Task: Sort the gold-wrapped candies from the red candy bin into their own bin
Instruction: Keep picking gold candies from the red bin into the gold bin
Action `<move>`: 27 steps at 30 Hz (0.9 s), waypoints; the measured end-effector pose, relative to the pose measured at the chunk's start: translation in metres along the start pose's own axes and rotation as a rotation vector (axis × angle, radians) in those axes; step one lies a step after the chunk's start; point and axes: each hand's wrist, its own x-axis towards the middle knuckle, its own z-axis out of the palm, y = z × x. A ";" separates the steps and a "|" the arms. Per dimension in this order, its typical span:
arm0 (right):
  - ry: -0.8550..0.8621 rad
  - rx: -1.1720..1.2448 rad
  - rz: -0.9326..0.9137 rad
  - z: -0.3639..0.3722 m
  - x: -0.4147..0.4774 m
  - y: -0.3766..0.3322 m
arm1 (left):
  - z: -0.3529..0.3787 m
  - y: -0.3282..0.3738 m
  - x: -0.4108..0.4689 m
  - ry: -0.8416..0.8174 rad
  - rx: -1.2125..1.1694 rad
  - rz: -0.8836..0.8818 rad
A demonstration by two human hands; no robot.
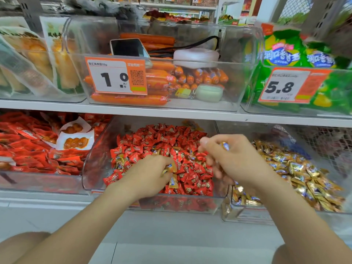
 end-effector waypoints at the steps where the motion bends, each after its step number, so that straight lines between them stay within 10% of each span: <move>1: 0.102 -0.045 -0.035 -0.010 0.000 0.003 | 0.000 0.000 0.000 -0.040 0.027 -0.001; 4: 0.373 -0.511 -0.057 -0.047 0.006 0.030 | 0.001 0.001 0.002 -0.144 0.058 0.002; 11: -0.013 -0.951 0.181 -0.073 0.001 0.063 | 0.001 0.018 0.009 -0.138 0.107 0.028; 21: 0.404 -0.419 -0.046 -0.086 -0.033 0.053 | -0.015 0.096 -0.001 0.169 -0.420 0.113; 27: 0.593 -0.131 0.160 -0.126 -0.042 0.072 | 0.020 0.191 0.046 0.190 -0.061 0.197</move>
